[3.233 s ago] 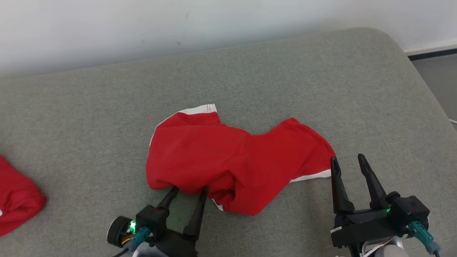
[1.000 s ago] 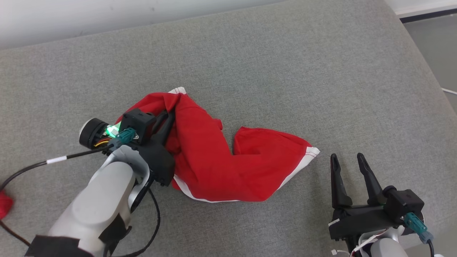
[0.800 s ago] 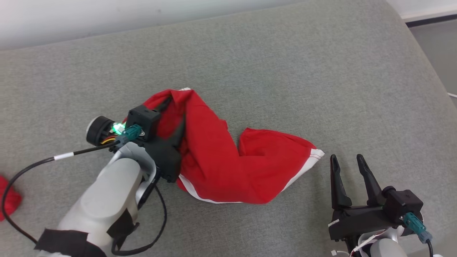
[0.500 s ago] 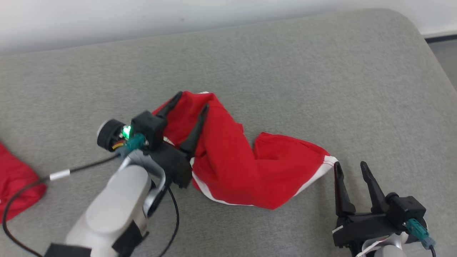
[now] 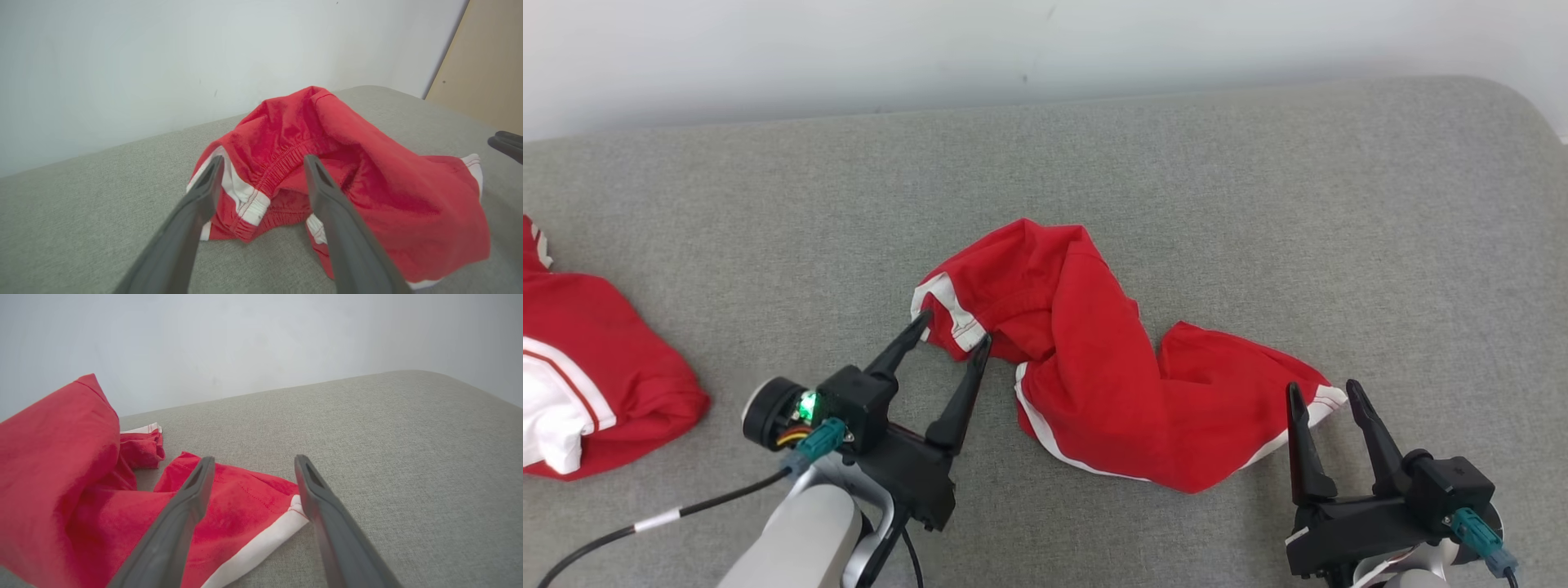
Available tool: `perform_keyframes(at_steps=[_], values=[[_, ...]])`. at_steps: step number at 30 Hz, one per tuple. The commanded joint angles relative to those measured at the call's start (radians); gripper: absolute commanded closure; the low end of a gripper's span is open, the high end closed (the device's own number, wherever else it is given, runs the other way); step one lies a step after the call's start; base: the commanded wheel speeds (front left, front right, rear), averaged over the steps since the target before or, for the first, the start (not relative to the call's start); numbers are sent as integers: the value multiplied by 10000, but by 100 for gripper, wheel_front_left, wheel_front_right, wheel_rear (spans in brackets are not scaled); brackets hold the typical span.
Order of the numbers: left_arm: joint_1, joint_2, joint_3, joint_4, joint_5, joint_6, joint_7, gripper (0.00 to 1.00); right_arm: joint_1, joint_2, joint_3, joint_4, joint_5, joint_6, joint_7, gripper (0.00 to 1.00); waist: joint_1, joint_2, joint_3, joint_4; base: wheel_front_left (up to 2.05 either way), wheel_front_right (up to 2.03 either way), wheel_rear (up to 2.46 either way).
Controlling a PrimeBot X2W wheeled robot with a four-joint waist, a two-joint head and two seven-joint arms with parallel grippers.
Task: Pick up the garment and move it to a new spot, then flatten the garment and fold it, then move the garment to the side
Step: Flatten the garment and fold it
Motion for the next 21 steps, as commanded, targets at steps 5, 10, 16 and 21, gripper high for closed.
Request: perform_keyframes(at_steps=[5,10,16,21], values=[[265,-75,-60,312,34,-51,-35,0,-74,-111,163,31,87,-23,-3,0,1,1,107,-216,0,0,0],[253,-221,-240,937,-18,-139,-34,0,-86,-84,160,28,76,-23,-3,0,1,1,253,-586,0,0,0],[83,-409,-412,1795,-110,-214,-34,0,-148,-97,146,44,130,-23,-3,0,1,1,380,-939,0,0,0],[-145,-675,-610,2590,-142,-269,-34,0,-124,-57,104,36,100,-23,-5,0,1,1,411,-1129,0,0,0]])
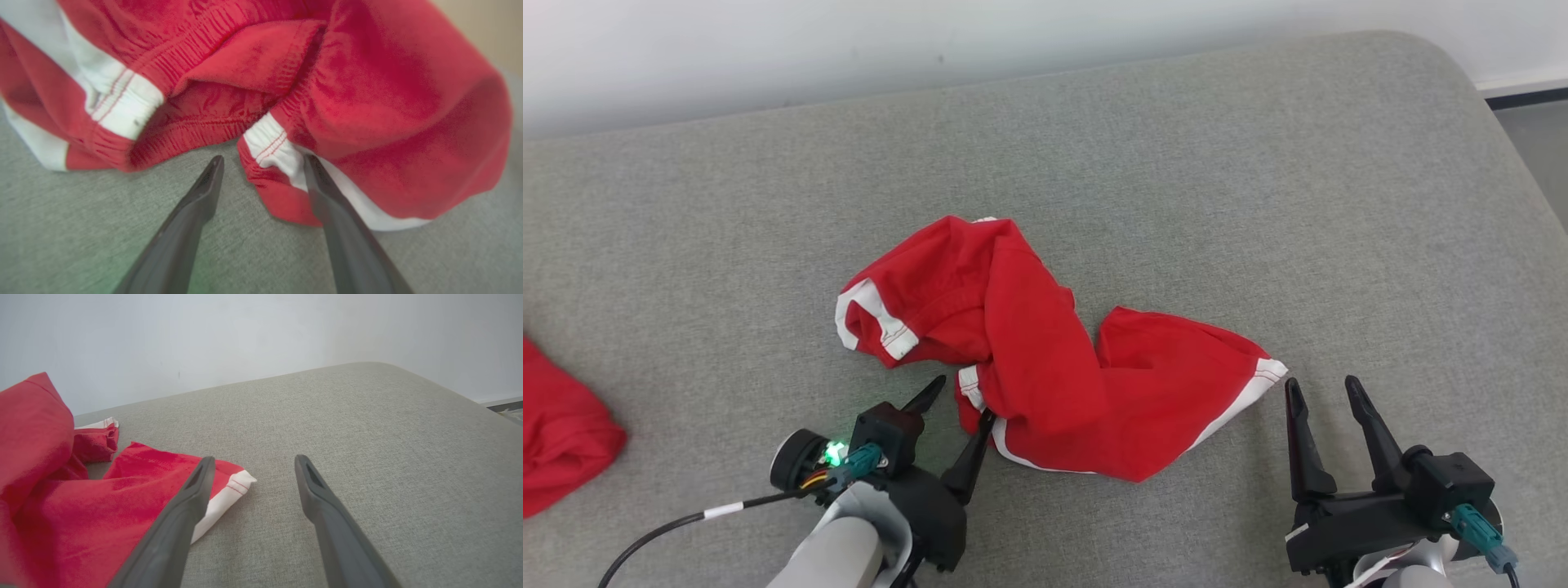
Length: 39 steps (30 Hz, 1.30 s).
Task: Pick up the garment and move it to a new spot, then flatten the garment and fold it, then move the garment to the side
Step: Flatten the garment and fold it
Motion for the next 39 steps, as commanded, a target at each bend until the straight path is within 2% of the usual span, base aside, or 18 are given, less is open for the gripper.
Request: perform_keyframes(at_steps=[1,7,8,9,10,11,19,27,35,36,37,38,39], values=[[-141,-91,9,43,-28,-20,-36,0,-31,28,-20,-2,48,-25,-3,0,0,0,33,-73,0,0,0],[-340,-426,-253,460,-172,-58,-35,0,-40,59,-22,51,60,-25,-5,0,0,0,-1,-71,0,0,0],[-376,-479,-277,549,-233,-64,-35,24,-55,65,-6,65,58,-25,-3,0,0,0,-19,-68,0,0,0],[-401,-520,-317,689,-273,-69,-35,58,-63,83,13,61,51,-25,-5,0,0,0,-41,-66,0,0,0],[-459,-524,-390,799,-241,-72,-35,89,-65,93,24,58,45,-25,-3,0,0,0,-53,-64,0,0,0],[-493,-547,-398,847,-265,-73,-35,100,-62,96,23,52,40,-25,-5,0,0,0,-75,-58,0,0,0],[-117,-191,328,-248,-131,-35,-35,100,214,143,-147,-10,34,-25,-3,0,0,0,-323,326,0,0,0],[1762,362,1382,-2253,63,443,-35,100,443,210,-100,38,95,-25,-3,0,0,0,-681,951,0,0,0],[3430,102,1563,-2703,-272,604,-35,100,471,151,-38,167,195,-25,-3,0,0,0,-847,1314,0,0,0],[3569,49,1602,-2705,-239,638,-36,96,490,140,-48,177,200,-25,-3,0,0,0,-881,1344,0,0,0],[3702,8,1674,-2727,-161,723,-35,31,522,123,-45,192,203,-25,-3,0,0,0,-921,1370,0,0,0],[3841,-62,1786,-2784,-161,781,-35,0,552,97,-51,202,211,-25,-3,0,0,0,-968,1400,0,0,0],[3966,-120,1875,-2851,-130,782,-35,0,576,73,-51,205,221,-25,-3,0,0,0,-1004,1423,0,0,0]])
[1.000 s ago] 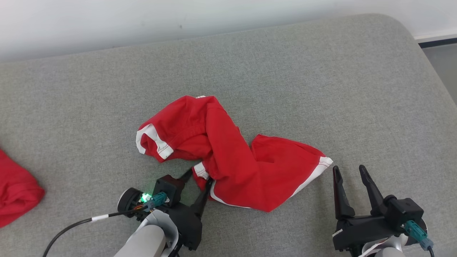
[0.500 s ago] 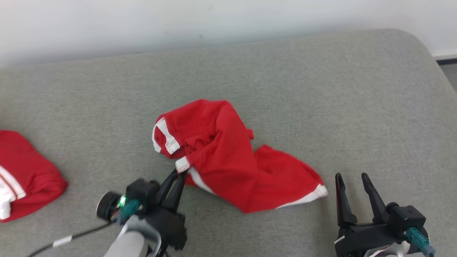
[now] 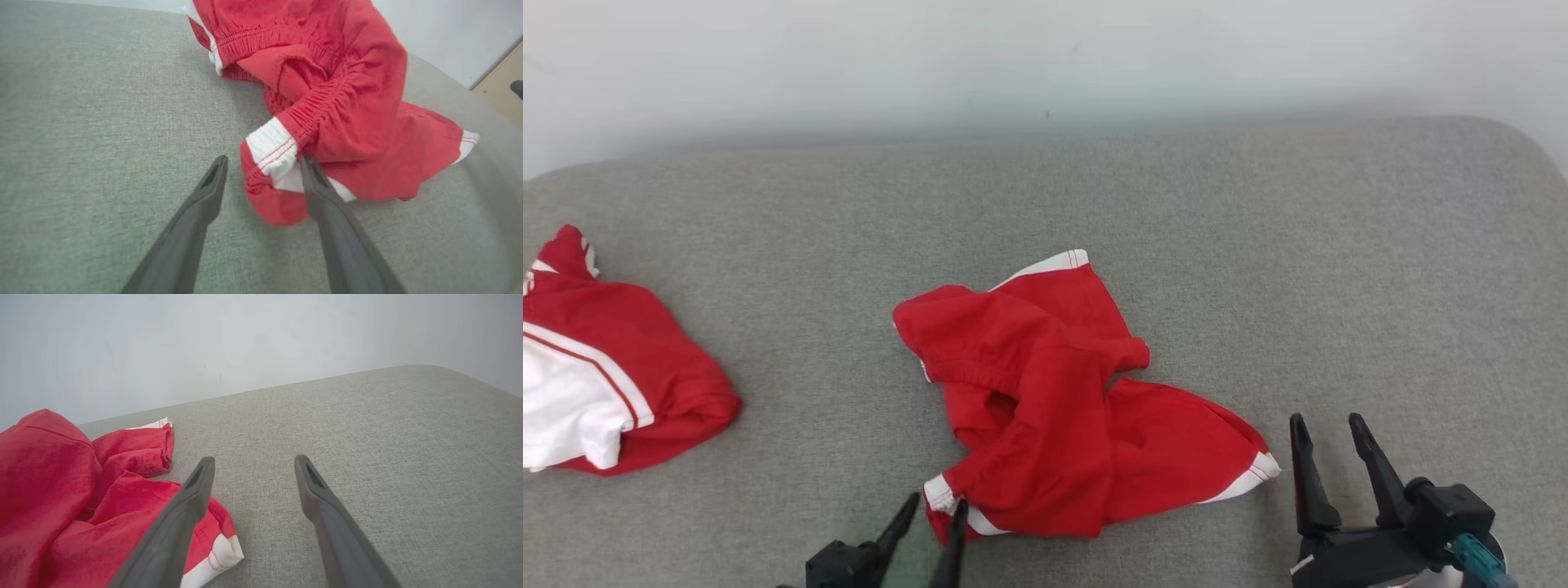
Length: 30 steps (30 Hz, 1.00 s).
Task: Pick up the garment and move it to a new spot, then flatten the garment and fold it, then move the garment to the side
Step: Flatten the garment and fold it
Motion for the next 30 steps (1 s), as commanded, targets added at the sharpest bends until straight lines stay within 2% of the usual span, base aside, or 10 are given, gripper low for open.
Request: perform_keyframes(at_steps=[1,9,15,23,30], values=[[153,-7,50,-53,94,21,-33,0,110,-37,-3,5,89,-23,-3,0,1,0,-101,88,0,0,0],[816,14,942,-1298,847,63,-33,0,319,-135,-21,34,105,-23,-3,0,1,0,-384,170,0,0,0],[925,171,1311,-1558,1291,-174,-33,0,412,-227,110,208,150,-23,-5,0,1,0,-553,126,0,0,0],[561,361,1129,-1004,1514,-521,-33,0,350,-363,440,933,238,-23,-3,0,1,0,-553,-31,0,0,0],[-192,701,473,-212,1688,-788,-13,0,-39,-502,721,1557,358,-23,-4,0,1,0,-428,-88,0,0,0]])
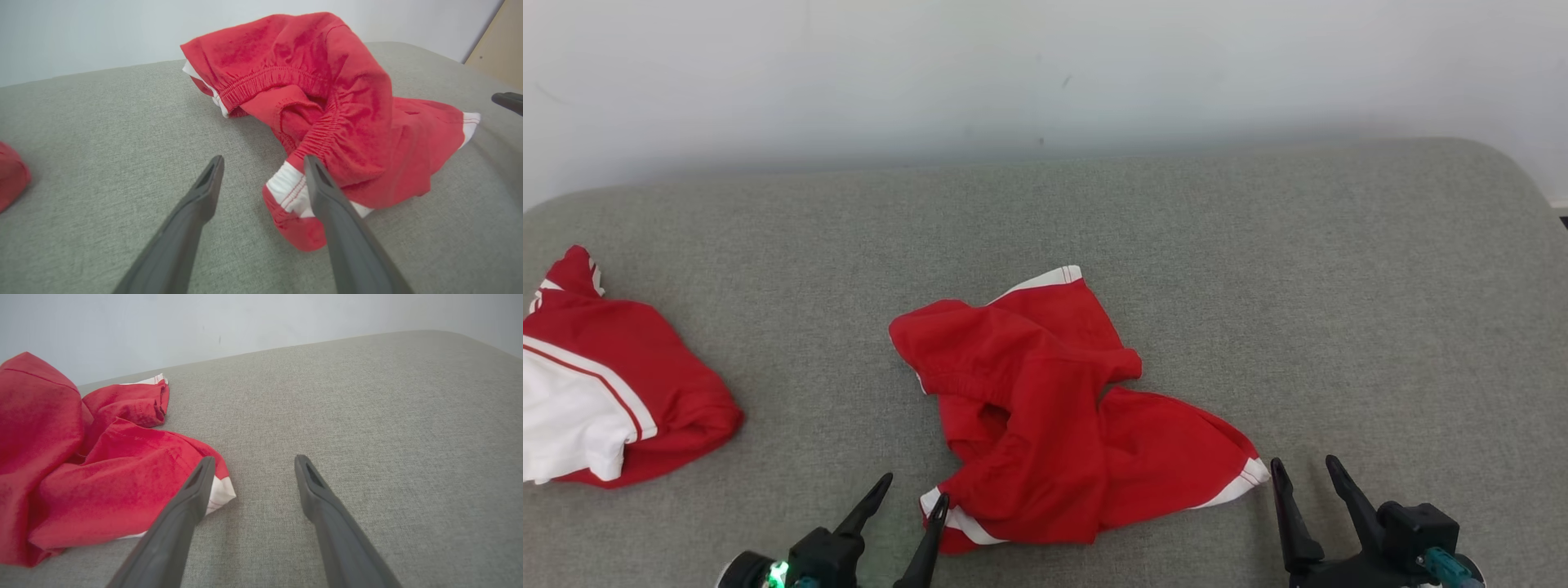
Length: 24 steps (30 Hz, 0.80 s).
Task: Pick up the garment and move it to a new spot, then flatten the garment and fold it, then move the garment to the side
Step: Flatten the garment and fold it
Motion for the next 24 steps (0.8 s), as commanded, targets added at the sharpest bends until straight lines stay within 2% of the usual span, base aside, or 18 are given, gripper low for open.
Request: perform_keyframes(at_steps=[1,9,10,11,12,18,24], values=[[-268,108,-147,182,47,-68,15,0,-77,-34,43,84,75,-23,-4,0,0,-1,45,-25,0,0,0],[-808,340,-827,947,-352,-135,236,0,-116,59,15,185,124,-23,-4,0,0,-1,123,-173,0,0,0],[-851,333,-936,1025,-492,-142,232,54,-107,71,-3,182,124,-23,-3,0,0,-1,128,-196,0,0,0],[-867,318,-1082,1054,-648,-146,231,79,-92,86,-27,168,121,-23,-3,0,0,-1,130,-217,0,0,0],[-882,346,-1236,1076,-773,-148,247,100,-69,108,-45,151,106,-23,-3,0,0,-1,131,-232,0,0,0],[-970,656,-2227,1085,-1426,-140,330,100,11,83,-227,89,145,-23,-3,0,0,-1,132,-133,0,0,0],[-927,764,-1810,940,-1736,11,56,100,52,131,-319,-35,45,-23,-3,0,0,-1,101,85,0,0,0]])
